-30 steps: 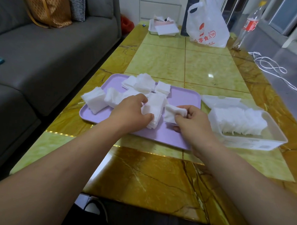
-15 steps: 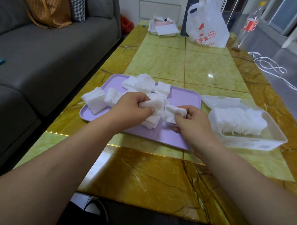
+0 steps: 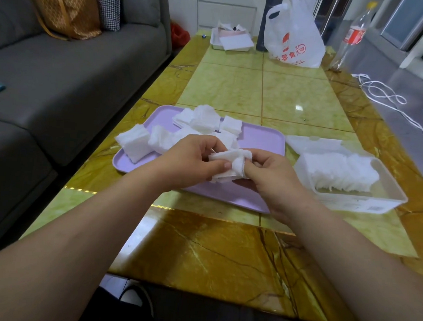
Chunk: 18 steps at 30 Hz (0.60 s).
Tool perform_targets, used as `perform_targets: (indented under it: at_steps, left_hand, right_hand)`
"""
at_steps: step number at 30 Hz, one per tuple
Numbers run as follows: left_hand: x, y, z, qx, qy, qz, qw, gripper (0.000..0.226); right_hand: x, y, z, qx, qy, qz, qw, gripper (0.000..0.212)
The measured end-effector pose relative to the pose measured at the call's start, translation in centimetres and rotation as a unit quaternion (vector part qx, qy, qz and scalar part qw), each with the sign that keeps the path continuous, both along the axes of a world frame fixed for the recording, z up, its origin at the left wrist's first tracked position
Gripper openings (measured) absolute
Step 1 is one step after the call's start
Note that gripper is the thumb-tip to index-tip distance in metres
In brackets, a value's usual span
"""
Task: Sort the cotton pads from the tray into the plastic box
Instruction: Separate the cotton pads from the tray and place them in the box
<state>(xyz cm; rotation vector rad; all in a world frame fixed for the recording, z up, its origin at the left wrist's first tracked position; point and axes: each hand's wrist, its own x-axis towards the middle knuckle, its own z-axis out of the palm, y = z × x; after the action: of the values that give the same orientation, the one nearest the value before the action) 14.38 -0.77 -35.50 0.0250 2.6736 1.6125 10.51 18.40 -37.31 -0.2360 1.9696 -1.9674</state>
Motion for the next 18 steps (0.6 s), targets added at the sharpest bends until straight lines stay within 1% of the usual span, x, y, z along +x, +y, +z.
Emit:
perform_targets:
  at_steps: [2,5,9,14,16,18]
  left_hand:
    - [0.0,-0.1,0.1,0.001,0.004,-0.012,1.0,0.007]
    - [0.1,0.1,0.1,0.003,0.008,-0.026,1.0,0.007]
    - [-0.1,0.2,-0.1,-0.01,0.024,0.0,1.0,0.008]
    - [-0.2,0.3,-0.1,-0.017,0.021,0.013,1.0,0.016]
    - [-0.3,0.2,-0.3,-0.021,0.022,0.02,0.999,0.017]
    - [-0.4,0.2,-0.4,-0.022,0.026,0.03,0.999,0.017]
  right_hand:
    - [-0.1,0.1,0.1,0.015,0.001,-0.01,1.0,0.022]
    - [0.0,0.1,0.3,0.021,-0.007,0.004,1.0,0.026]
    - [0.2,-0.1,0.6,0.029,-0.005,0.024,0.999,0.031]
    - [0.5,-0.2,0.9,0.044,0.004,0.029,0.999,0.035]
    - [0.5,-0.3,1.2,0.032,-0.004,0.033,0.999,0.037]
    - [0.4,-0.2,1.3,0.001,-0.025,0.043,0.999,0.035]
